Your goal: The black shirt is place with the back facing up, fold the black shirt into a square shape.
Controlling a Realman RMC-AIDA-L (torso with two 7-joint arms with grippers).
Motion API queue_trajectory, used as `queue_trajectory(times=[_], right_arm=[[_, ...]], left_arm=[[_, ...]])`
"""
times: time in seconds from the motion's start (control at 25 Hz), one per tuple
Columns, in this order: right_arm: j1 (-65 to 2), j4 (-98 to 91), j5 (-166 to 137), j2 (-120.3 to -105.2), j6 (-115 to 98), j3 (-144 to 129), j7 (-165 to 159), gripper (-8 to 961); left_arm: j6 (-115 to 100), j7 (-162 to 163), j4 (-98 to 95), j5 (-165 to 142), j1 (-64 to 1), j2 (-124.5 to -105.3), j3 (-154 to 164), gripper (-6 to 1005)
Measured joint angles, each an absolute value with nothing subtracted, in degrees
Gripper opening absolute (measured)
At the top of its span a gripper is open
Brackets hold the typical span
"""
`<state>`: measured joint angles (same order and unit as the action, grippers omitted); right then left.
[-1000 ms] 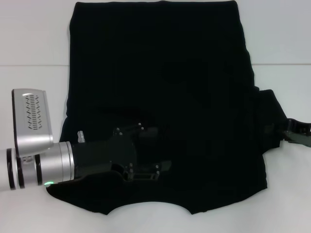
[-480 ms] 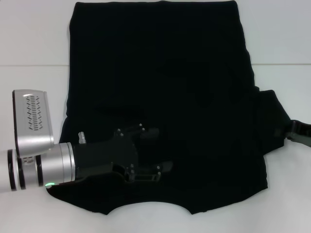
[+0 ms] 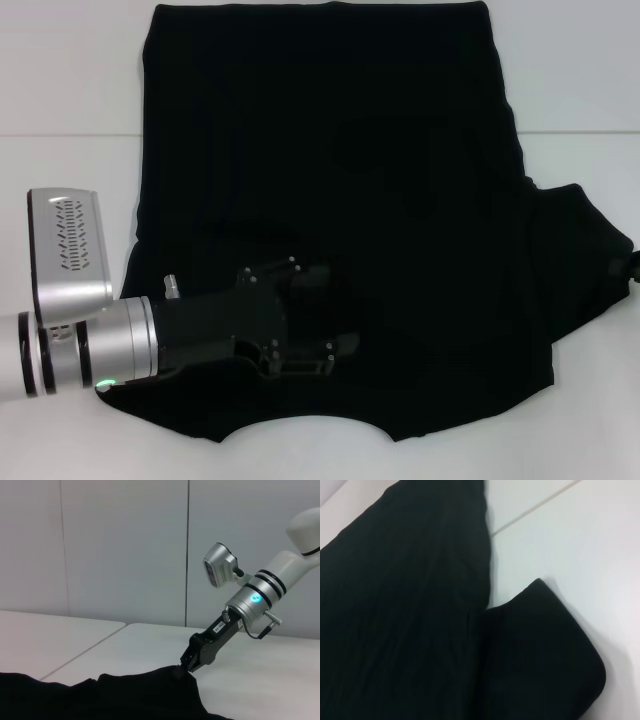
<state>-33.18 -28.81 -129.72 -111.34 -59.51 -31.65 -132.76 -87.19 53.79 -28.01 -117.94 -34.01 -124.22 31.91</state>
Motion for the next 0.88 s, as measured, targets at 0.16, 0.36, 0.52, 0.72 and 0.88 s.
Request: queue_trajectory(times=[0.16, 0.36, 0.52, 0.72, 0.88], right_arm=[[-32.9, -28.8, -129.7, -111.29, -59.1, -30.2, -131.3, 12], [-32.9, -28.8, -129.7, -111.26, -57.8, -29.1, -129.9, 11], [-32.9, -28.8, -129.7, -111.37, -56.0, -29.1, -129.1, 11], [-33.3, -28.7, -129.7, -111.83, -54.5, -29.2, -127.5, 11], [-33.6, -28.8, -129.7, -112.01, -53.8, -29.1, -126.5, 14]], left_arm=[[-87.2, 53.8, -27.9, -117.9, -34.0, -124.20, 31.9, 875], [-87.3, 54.4, -27.9, -117.9, -34.0, -124.15, 31.9, 875], [-87.5, 54.6, -27.9, -117.9, -34.1, -124.10, 31.9, 875], [-87.5, 54.7, -27.9, -117.9, -34.2, -124.10, 31.9, 874], [-87.4, 54.7, -27.9, -117.9, -34.3, -124.10, 31.9, 874]])
